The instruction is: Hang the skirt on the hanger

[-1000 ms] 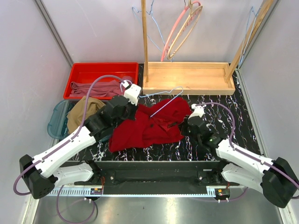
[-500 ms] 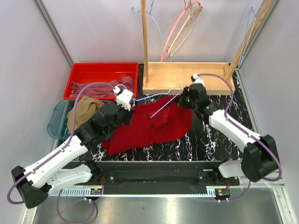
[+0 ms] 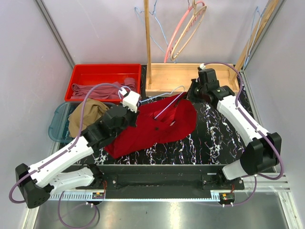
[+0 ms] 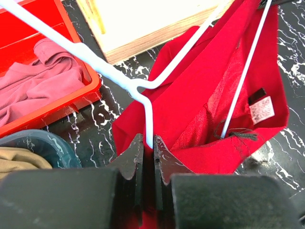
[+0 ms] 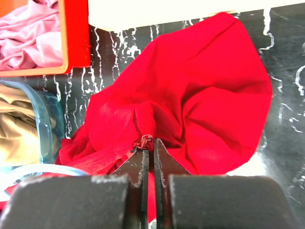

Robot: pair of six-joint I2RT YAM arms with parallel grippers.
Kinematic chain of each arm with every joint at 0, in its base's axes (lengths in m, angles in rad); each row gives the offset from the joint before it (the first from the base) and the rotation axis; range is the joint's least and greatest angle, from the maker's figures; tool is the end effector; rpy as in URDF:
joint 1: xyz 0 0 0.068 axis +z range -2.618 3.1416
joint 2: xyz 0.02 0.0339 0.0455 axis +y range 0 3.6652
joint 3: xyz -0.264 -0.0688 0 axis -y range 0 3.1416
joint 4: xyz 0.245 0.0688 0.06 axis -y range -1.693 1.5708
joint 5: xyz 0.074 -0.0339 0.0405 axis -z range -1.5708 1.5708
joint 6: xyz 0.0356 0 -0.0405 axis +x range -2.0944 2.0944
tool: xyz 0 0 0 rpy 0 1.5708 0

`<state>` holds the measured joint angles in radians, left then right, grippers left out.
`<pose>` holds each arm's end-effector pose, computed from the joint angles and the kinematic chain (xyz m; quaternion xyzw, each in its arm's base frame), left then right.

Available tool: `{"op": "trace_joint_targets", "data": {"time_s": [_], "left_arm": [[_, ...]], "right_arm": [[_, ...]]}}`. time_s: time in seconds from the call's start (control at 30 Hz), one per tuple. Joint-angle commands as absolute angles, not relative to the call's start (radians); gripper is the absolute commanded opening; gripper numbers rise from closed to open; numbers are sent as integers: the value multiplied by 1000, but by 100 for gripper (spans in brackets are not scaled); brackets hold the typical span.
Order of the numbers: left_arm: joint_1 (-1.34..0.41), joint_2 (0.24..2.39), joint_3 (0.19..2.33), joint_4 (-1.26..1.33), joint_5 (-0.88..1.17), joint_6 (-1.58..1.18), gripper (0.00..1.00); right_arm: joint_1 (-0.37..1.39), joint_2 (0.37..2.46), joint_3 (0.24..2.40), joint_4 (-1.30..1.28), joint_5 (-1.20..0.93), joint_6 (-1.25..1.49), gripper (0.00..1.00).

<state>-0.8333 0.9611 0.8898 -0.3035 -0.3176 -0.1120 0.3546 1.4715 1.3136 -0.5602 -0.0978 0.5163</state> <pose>0.1547 -0.1537 0.3329 0.2047 0.7950 -0.1367 0.5545 0.3060 0.1170 0.3249 0.0533 0.9081 0.2146 0.3557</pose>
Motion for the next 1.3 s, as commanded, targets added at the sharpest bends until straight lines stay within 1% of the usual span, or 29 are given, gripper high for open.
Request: {"op": "trace_joint_targets", "data": {"time_s": [0.0,0.17,0.27,0.53,0.77,1.03,1.27], "left_arm": [[-864,972,907,-339,-465,-52,0],[-948,1037,937,-353,-641,-11,0],[-982,1078,946,-357,-707,17,0],[-1026,1153,971,-376,-811,26,0],[-1045,1204,1025,-400,-952,43,0],[-1078,1285,1103,-413,-1008,89,0],[-1103,1338,1115,-410,-1014,74,0]], "right_arm": [[296,1483,1416,-629,35,456,0],[295,1509,1499,-686,89,428,0],[293,1523,1540,-718,132,411,0],[291,1513,1589,-759,239,371,0],[290,1511,1652,-799,354,328,0],[293,1464,1733,-801,374,212,0],[310,1477,1717,-796,564,153,0]]}}
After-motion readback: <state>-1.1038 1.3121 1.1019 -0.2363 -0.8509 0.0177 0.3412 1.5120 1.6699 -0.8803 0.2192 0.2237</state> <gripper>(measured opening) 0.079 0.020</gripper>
